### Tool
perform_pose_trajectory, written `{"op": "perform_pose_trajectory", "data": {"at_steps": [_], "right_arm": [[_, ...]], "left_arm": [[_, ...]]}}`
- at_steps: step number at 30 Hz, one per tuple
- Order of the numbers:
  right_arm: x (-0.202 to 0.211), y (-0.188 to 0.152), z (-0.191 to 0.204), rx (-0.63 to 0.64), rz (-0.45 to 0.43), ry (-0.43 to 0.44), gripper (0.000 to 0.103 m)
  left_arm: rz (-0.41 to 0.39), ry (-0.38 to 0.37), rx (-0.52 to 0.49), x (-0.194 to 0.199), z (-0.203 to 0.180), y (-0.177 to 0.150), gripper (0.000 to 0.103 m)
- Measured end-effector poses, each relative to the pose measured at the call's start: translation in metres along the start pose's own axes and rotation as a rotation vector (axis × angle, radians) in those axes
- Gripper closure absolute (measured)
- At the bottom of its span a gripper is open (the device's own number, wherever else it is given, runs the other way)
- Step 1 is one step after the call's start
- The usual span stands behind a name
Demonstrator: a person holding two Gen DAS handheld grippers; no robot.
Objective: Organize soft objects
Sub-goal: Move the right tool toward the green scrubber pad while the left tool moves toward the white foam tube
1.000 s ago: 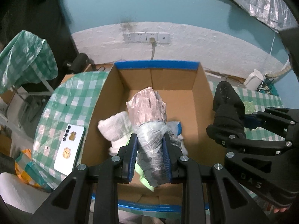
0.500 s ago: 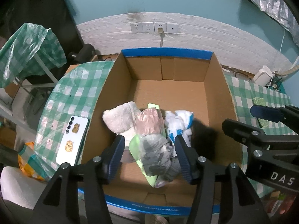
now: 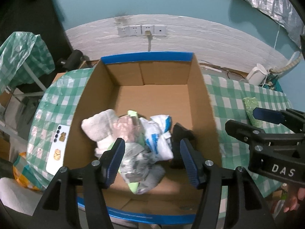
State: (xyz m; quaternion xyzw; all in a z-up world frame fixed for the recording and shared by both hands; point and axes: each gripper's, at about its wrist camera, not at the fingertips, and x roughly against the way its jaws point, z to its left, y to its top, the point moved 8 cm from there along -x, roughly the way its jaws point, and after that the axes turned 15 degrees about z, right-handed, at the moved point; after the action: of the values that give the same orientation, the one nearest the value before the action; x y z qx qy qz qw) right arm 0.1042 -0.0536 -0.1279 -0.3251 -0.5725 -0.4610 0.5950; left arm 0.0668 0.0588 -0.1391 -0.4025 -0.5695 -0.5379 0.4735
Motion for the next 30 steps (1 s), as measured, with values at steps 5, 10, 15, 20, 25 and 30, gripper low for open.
{"op": "perform_pose_trajectory", "data": {"at_steps": [5,10,15,20,25,30], "right_arm": [[0.002,-0.005,-0.022,-0.039,-0.004,-0.005,0.03],[0.005,-0.011,-0.043,-0.078,-0.01,-0.01,0.03],[0.007,-0.017,-0.063,-0.115,-0.016,-0.019,0.03],[0.006,-0.026,-0.084,-0.145,-0.014,-0.028,0.03],[0.005,-0.034,-0.102,-0.176,-0.011,-0.036,0.03],[0.002,-0.044,-0.122,-0.205,-0.005,-0.047,0.03]], "left_arm": [[-0.009,-0.014,-0.035,0.0,-0.018,0.002,0.041],[-0.016,-0.02,-0.068,0.002,-0.038,0.004,0.041],[-0.034,-0.018,-0.092,0.005,-0.054,0.008,0.04],[-0.045,-0.035,-0.111,0.009,-0.072,0.013,0.04],[-0.05,-0.037,-0.139,0.01,-0.091,0.014,0.039],[-0.048,-0.018,-0.182,0.007,-0.113,0.013,0.039]]}}
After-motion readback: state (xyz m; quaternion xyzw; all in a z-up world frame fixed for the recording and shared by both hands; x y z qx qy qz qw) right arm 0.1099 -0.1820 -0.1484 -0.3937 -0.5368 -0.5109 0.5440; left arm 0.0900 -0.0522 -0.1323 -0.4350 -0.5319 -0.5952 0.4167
